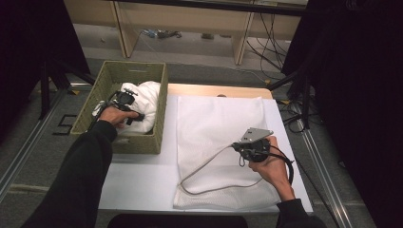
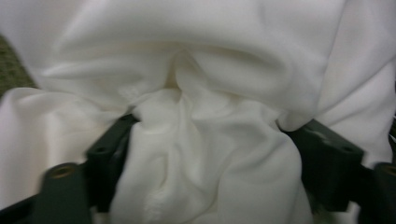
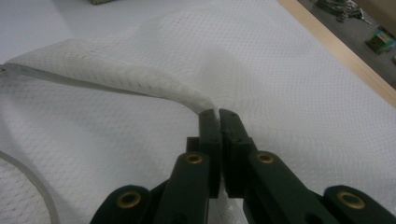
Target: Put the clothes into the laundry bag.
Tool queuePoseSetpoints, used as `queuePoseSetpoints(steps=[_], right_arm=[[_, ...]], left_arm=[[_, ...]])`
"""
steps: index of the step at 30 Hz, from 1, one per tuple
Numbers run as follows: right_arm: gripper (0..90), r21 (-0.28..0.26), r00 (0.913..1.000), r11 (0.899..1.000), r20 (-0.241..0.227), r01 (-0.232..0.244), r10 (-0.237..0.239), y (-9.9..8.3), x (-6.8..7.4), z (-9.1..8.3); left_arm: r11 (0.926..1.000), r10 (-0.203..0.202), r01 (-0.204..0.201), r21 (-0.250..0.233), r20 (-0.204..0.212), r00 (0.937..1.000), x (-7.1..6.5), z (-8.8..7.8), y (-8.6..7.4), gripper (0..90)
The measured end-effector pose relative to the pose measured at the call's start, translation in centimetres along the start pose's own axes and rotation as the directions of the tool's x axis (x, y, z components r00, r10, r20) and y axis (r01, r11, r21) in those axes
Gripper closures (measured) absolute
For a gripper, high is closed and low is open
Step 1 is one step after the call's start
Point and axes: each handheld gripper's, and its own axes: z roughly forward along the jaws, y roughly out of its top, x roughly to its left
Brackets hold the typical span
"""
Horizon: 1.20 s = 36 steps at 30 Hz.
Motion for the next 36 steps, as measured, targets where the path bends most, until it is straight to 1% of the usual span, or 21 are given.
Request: queuePoseSetpoints(steps=[1,2,5,7,9,11,13,16,17,18,21,24,25,26,29,30,31,33,34,35,36], right_arm=[[89.5,-0.006,0.9996,1.000,0.008,0.029,-0.029,0.0,-0.2,0.0],[89.4,0.006,1.0000,1.000,-0.003,0.000,0.000,0.0,-0.1,0.0],[89.5,0.003,1.0000,1.000,-0.004,0.001,-0.001,-0.1,-0.2,0.1],[89.5,0.004,1.0000,1.000,-0.004,0.001,-0.001,-0.1,-0.2,0.1],[89.4,0.004,1.0000,1.000,-0.002,-0.002,0.002,0.0,-0.1,0.2],[89.4,0.004,0.9998,1.000,-0.004,0.020,-0.020,0.0,-0.1,0.3],[89.5,0.006,0.9998,1.000,-0.004,0.022,-0.022,0.0,-0.1,0.2],[89.5,0.001,0.9999,1.000,-0.005,0.014,-0.014,-0.1,-0.2,0.1],[89.5,0.001,0.9999,1.000,-0.009,0.014,-0.014,-0.1,-0.2,0.0],[89.4,-0.001,0.9999,1.000,-0.008,0.011,-0.011,-0.1,-0.2,0.0],[89.5,0.006,1.0000,1.000,-0.003,-0.004,0.004,-0.2,-0.1,0.0],[89.5,-0.003,0.9994,0.999,-0.003,0.036,-0.036,-0.1,-0.2,0.2],[89.5,0.002,0.9998,1.000,-0.004,0.019,-0.019,-0.1,-0.1,0.2],[89.5,-0.003,0.9993,0.999,-0.003,0.036,-0.036,-0.1,-0.2,0.2],[89.5,0.008,1.0000,1.000,-0.005,0.008,-0.008,-0.2,-0.1,0.1],[89.4,0.015,1.0000,1.000,-0.006,-0.004,0.004,-0.3,0.0,0.1],[89.5,0.009,0.9999,1.000,-0.009,0.014,-0.013,-0.3,-0.1,0.2],[89.5,0.012,1.0000,1.000,-0.005,-0.003,0.003,-0.3,-0.1,0.2],[89.4,0.006,0.9995,1.000,0.000,0.030,-0.030,-0.3,-0.2,0.3],[89.4,0.009,0.9999,1.000,-0.006,0.011,-0.011,-0.3,-0.1,0.3],[89.4,0.011,0.9999,1.000,-0.010,0.010,-0.010,-0.3,-0.1,0.3]], left_arm=[[0.9995,0.023,-0.023,0.020,0.035,0.9991,-0.1,0.0,-0.1,7.0],[0.9988,0.032,-0.034,0.034,0.060,0.9977,-0.1,0.1,-0.2,1.8],[0.9972,0.060,-0.064,0.040,0.087,0.9944,-0.3,0.1,-0.4,0.0],[0.9952,0.084,-0.087,0.044,0.068,0.9941,-0.1,0.3,-0.6,0.0],[0.9945,0.085,-0.084,0.061,-0.003,0.9964,0.0,1.3,-0.8,0.0],[0.9962,0.056,-0.052,0.069,-0.060,0.9966,-0.1,2.1,-0.8,0.0],[0.9967,0.046,-0.041,0.070,-0.061,0.9971,-0.2,2.3,-0.7,0.0],[0.9962,0.036,-0.035,0.080,-0.021,0.9991,0.3,2.2,-0.9,0.0],[0.9965,0.026,-0.025,0.079,-0.013,0.9996,0.3,2.2,-0.8,1.5],[0.9967,0.025,-0.025,0.078,0.002,0.9997,0.4,2.1,-0.8,7.5],[0.9961,0.021,-0.020,0.086,-0.014,0.9997,1.1,1.2,-0.6,33.6],[0.9963,0.020,-0.016,0.084,-0.054,0.9983,0.5,1.3,-0.4,37.2],[0.9950,0.029,-0.024,0.097,-0.051,0.9983,0.5,1.3,-0.3,36.0],[0.9954,0.024,-0.019,0.094,-0.052,0.9984,0.5,1.3,-0.4,32.6],[0.9976,0.012,-0.008,0.069,-0.048,0.9988,0.6,1.8,-0.8,13.3],[0.9970,0.029,-0.026,0.073,-0.035,0.9990,0.4,2.2,-0.9,7.1],[0.9967,0.030,-0.028,0.076,-0.030,0.9991,0.3,2.5,-0.9,0.0],[0.9964,0.028,-0.026,0.080,-0.024,0.9993,0.4,2.6,-0.8,0.0],[0.9973,0.016,-0.015,0.071,-0.017,0.9997,0.4,2.7,-0.8,0.0],[0.9964,0.018,-0.017,0.084,-0.011,0.9998,0.6,2.6,-0.8,0.4],[0.9970,0.015,-0.014,0.077,-0.013,0.9998,0.7,2.4,-0.8,6.7]])
